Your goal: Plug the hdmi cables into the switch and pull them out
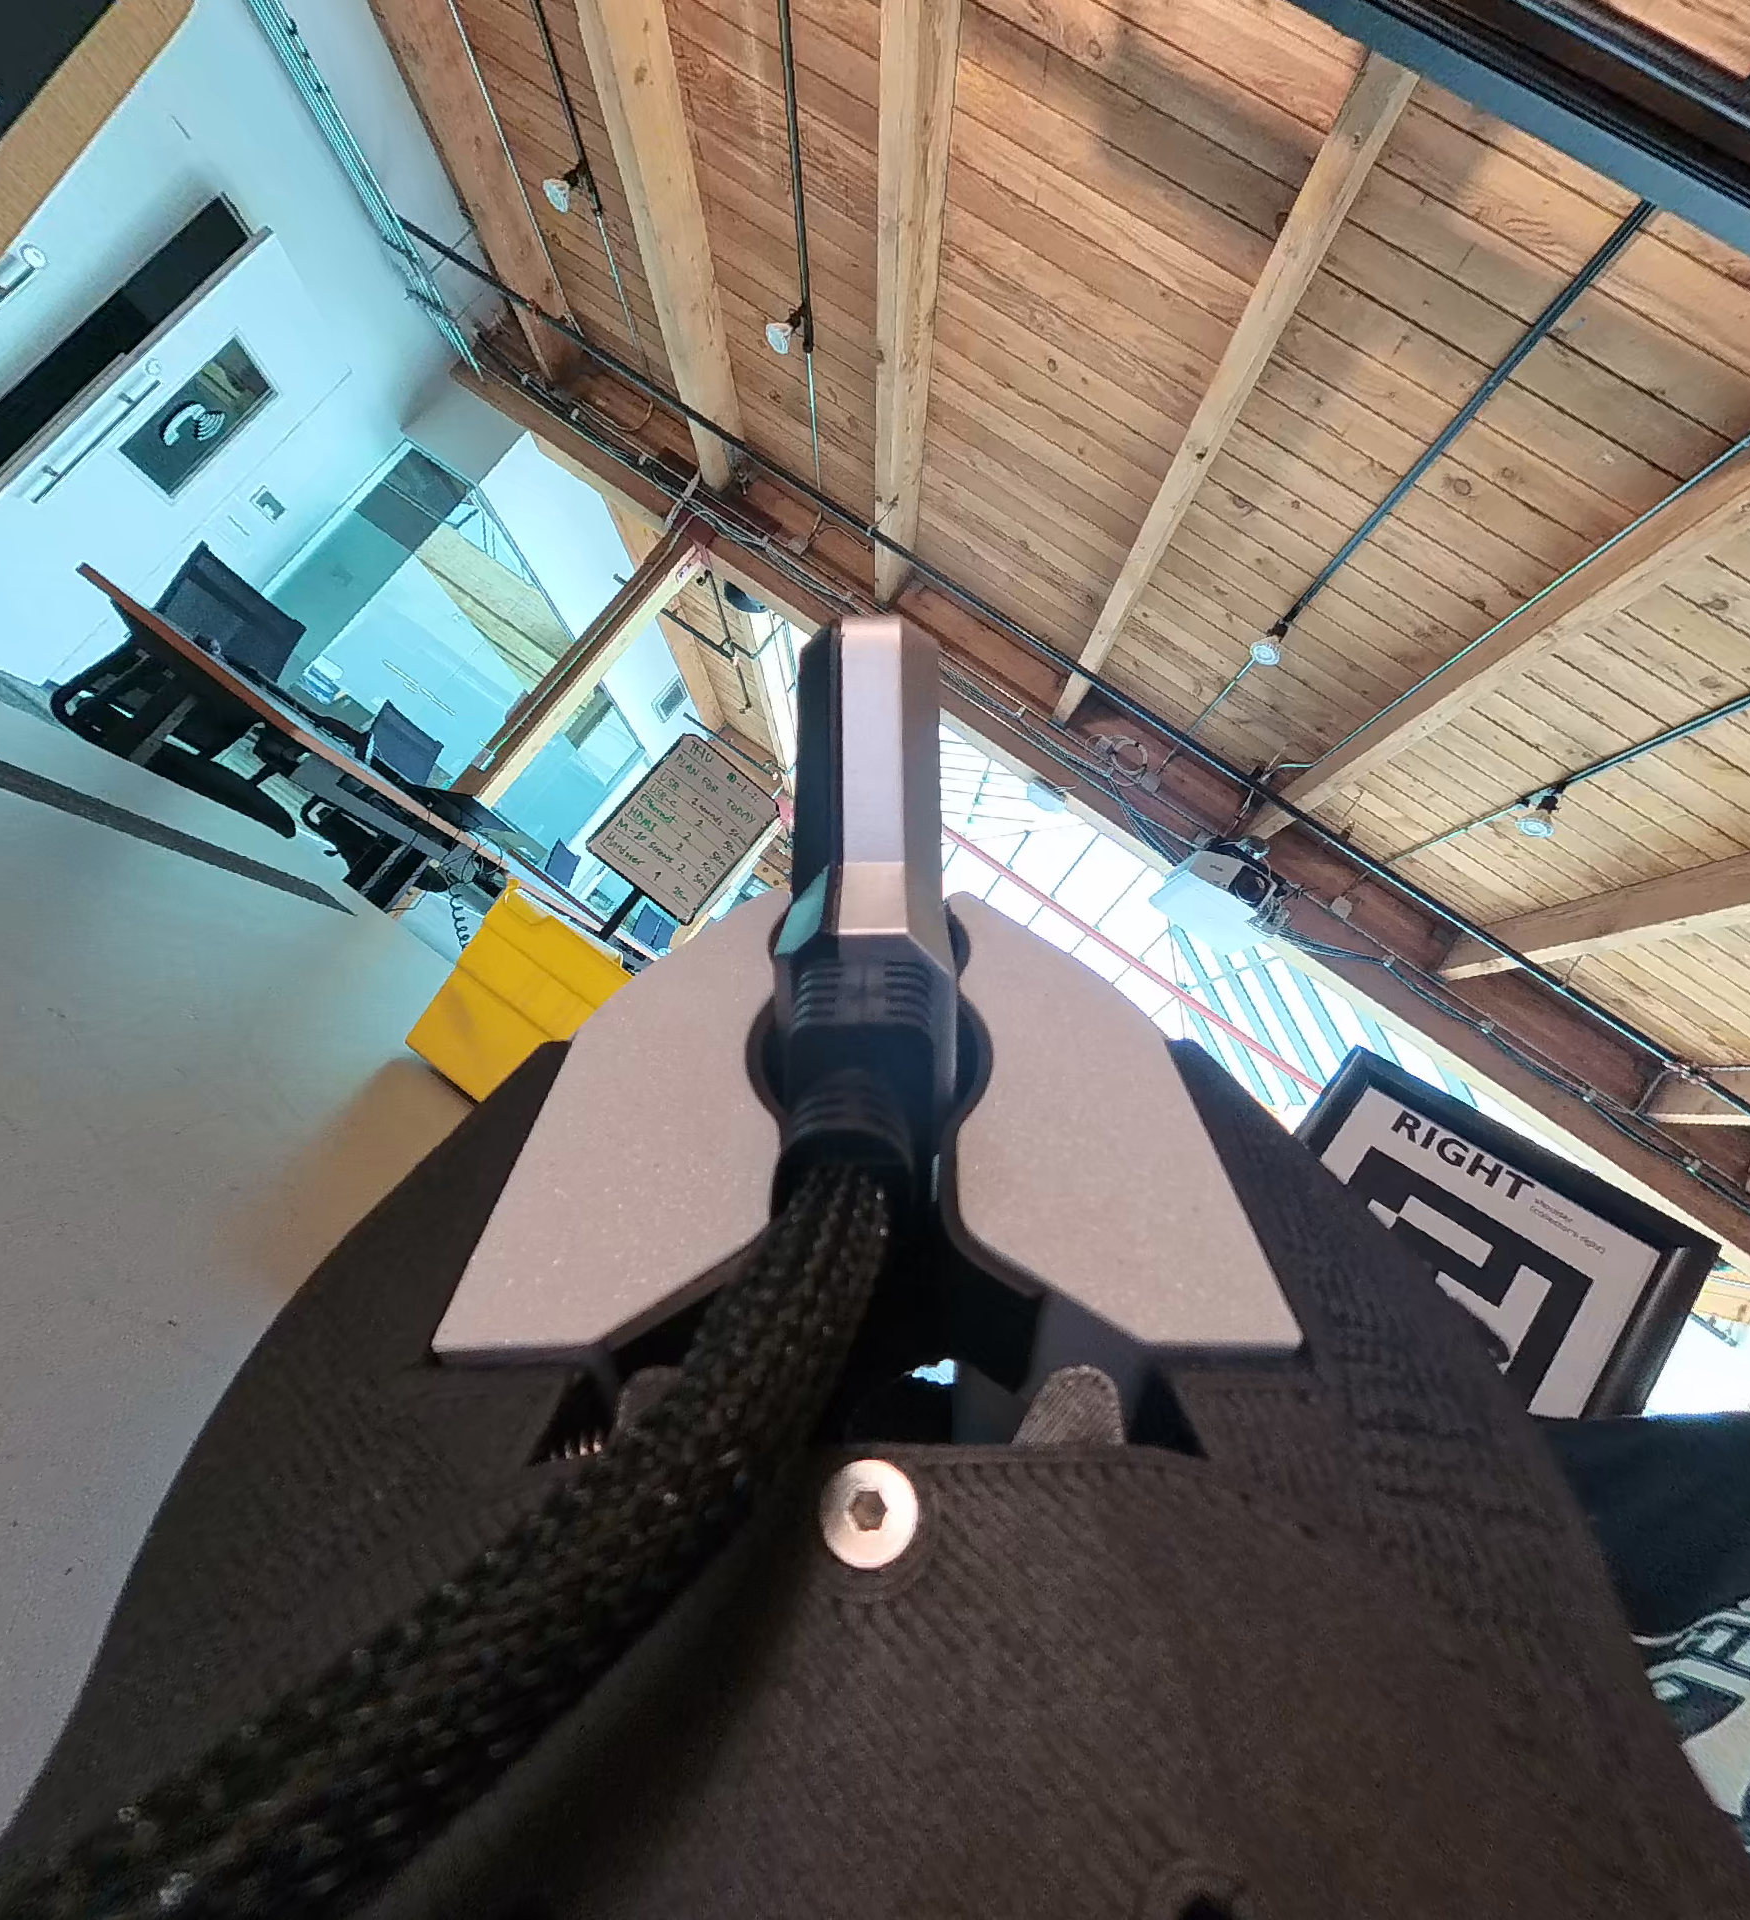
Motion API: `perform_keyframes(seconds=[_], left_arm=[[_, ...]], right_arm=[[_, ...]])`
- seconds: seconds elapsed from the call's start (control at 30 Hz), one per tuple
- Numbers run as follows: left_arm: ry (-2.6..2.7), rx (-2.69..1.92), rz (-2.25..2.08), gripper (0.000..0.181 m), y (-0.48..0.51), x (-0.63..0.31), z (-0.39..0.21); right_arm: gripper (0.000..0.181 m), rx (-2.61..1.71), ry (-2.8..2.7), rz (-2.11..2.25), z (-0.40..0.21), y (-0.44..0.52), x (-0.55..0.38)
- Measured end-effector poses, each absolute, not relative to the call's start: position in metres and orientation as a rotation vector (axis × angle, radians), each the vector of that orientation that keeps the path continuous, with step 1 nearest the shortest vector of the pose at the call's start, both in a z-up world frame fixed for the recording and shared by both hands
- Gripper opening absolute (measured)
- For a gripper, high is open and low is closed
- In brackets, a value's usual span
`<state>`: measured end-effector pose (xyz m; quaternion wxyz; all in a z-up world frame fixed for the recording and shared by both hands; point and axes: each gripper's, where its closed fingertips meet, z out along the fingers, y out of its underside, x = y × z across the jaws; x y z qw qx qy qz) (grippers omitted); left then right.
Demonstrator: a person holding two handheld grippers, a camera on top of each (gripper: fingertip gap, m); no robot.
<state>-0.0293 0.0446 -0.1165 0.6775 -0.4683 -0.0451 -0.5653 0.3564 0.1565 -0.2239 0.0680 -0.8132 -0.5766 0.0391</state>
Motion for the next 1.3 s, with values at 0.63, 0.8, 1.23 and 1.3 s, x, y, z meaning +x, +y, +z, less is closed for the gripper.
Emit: perform_keyframes(seconds=[0.63, 0.8, 1.23, 1.3], left_arm=[[-0.101, -1.054, -1.278, 0.023, 0.044, -0.029, -0.117], [-0.102, -1.054, -1.276, 0.023, 0.045, -0.029, -0.117], [-0.101, -1.056, -1.279, 0.022, 0.044, -0.028, -0.117], [-0.101, -1.056, -1.277, 0.023, 0.045, -0.029, -0.117]], right_arm=[[0.026, -1.739, -1.886, 0.03, -0.231, 0.141, 0.324], [0.007, -1.645, -1.97, -0.177, -0.21, 0.144, 0.325], [0.04, -1.829, -1.696, 0.031, -0.222, 0.183, 0.33], [0.051, -1.945, -1.587, 0.274, -0.213, 0.177, 0.329]])
